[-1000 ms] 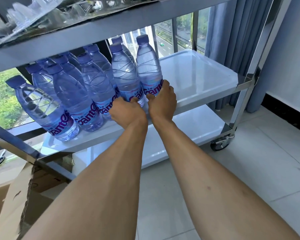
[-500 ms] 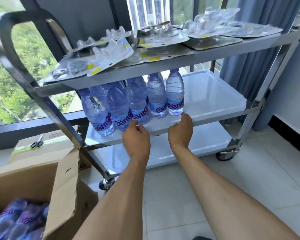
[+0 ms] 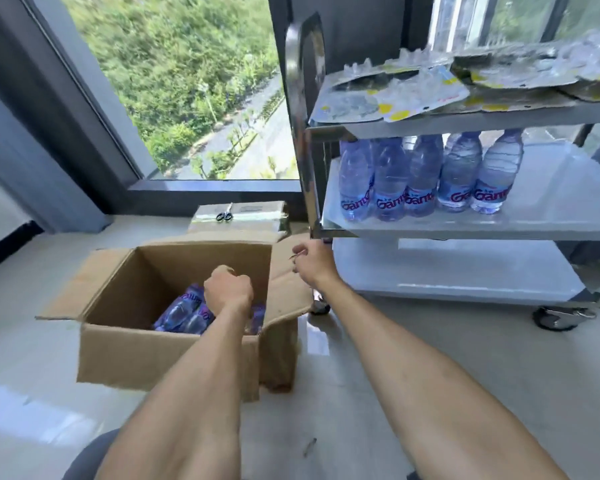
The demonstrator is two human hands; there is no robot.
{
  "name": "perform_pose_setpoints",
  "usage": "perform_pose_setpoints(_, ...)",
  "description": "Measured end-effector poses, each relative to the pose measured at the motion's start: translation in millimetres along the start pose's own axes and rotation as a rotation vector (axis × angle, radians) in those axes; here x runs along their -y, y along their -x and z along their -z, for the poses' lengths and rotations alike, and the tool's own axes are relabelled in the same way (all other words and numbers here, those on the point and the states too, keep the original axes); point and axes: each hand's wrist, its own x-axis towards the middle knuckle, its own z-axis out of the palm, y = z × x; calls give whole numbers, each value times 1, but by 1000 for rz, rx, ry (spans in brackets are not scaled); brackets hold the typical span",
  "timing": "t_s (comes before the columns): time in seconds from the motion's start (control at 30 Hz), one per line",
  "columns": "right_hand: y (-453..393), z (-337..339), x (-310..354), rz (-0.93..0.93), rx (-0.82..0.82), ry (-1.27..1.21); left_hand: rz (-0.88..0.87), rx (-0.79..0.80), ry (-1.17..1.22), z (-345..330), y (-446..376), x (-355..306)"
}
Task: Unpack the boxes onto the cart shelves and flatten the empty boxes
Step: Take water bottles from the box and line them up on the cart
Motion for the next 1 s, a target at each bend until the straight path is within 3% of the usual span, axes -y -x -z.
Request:
perform_pose_setpoints(0.13,-24,-84,17,-67,342,199,142,20,-52,21,-63,47)
perform_pose_setpoints(0.2,-39,-127,9,-138,406,263,206,44,-99,22,-98,67)
perform_pose_setpoints(0.3,-58,-179,-18,-337,344,313,212,140,-174,4,-146,89)
perform_pose_setpoints(0.4,-77,-223,-52,-522,285,347,174,332,-299,-31,-190,112)
perform_pose_setpoints(0.6,-99,-270,-119,-776,185,454,57,566,-510,-106,-230,148)
perform_pose_setpoints(0.83,-117,-292,-161,-723,4,498,-2,691,-508,-168,-239,176)
perform_pose_setpoints(1.0,-119,-302,-184,-699,-8,591,-337,719,-666,-200,-237,187)
